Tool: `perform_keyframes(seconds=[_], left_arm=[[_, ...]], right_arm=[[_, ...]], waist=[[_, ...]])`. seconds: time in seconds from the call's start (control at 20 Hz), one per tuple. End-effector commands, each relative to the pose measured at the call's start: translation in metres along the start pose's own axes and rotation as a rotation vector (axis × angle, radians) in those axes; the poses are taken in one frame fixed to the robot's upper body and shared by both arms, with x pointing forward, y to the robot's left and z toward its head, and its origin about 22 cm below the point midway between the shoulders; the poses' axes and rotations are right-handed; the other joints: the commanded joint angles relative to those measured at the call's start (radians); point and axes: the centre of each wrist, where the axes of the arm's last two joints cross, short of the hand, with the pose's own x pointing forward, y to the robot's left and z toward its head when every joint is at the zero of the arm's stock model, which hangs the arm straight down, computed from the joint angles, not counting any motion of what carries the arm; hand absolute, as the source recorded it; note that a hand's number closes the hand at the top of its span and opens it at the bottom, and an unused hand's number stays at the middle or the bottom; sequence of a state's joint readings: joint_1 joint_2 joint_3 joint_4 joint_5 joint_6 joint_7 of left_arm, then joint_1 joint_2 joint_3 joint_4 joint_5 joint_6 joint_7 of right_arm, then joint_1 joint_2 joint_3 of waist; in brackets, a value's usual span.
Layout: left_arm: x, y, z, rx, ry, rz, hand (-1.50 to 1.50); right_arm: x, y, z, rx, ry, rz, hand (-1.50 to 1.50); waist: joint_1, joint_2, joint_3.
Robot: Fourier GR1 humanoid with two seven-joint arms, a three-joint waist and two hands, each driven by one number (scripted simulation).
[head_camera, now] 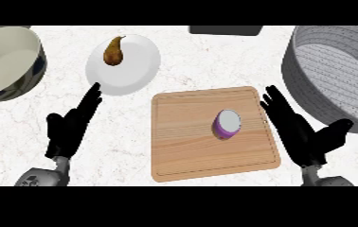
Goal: Pick the can from the cutting board and place it in the basket
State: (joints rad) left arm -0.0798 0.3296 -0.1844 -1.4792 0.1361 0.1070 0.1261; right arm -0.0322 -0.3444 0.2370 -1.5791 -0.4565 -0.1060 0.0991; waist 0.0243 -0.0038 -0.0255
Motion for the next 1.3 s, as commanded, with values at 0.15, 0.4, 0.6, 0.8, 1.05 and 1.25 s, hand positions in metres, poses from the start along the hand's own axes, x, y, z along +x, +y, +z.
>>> perform_keyframes(seconds=[0.15,0.4,0.6,0.8,1.05,1.25], left_arm=[[0.009,0.027,-0.005,0.100,-0.012,-0.074,0.00],[0.016,0.018,-0.016,0.091,0.036,-0.065,0.00],[0.021,0.031,-0.019,0.114,0.046,-0.107,0.00],[0.020,0.033,-0.024,0.131,0.055,-0.072,0.00],[0.018,0.040,-0.022,0.153,0.072,-0.084,0.00],[0.009,0.043,-0.020,0.149,0.069,-0.095,0.00]], right_arm=[[0.001,-0.025,-0.022,0.062,-0.353,-0.152,1.50],[0.056,0.044,-0.037,0.315,-0.938,-0.277,1.50],[0.021,0.093,-0.020,0.046,-1.015,-0.038,-1.50],[0.026,0.051,-0.008,-0.122,-0.826,0.314,-1.50],[0.048,-0.017,0.016,-0.145,-0.604,0.787,-1.50],[0.082,-0.032,0.032,0.048,-0.379,0.992,-1.50]], waist=[[-0.010,0.010,0.030],[-0.021,0.004,0.033],[-0.034,0.000,0.025],[-0.058,-0.004,0.020],[-0.078,-0.011,0.016],[-0.060,-0.005,0.017]])
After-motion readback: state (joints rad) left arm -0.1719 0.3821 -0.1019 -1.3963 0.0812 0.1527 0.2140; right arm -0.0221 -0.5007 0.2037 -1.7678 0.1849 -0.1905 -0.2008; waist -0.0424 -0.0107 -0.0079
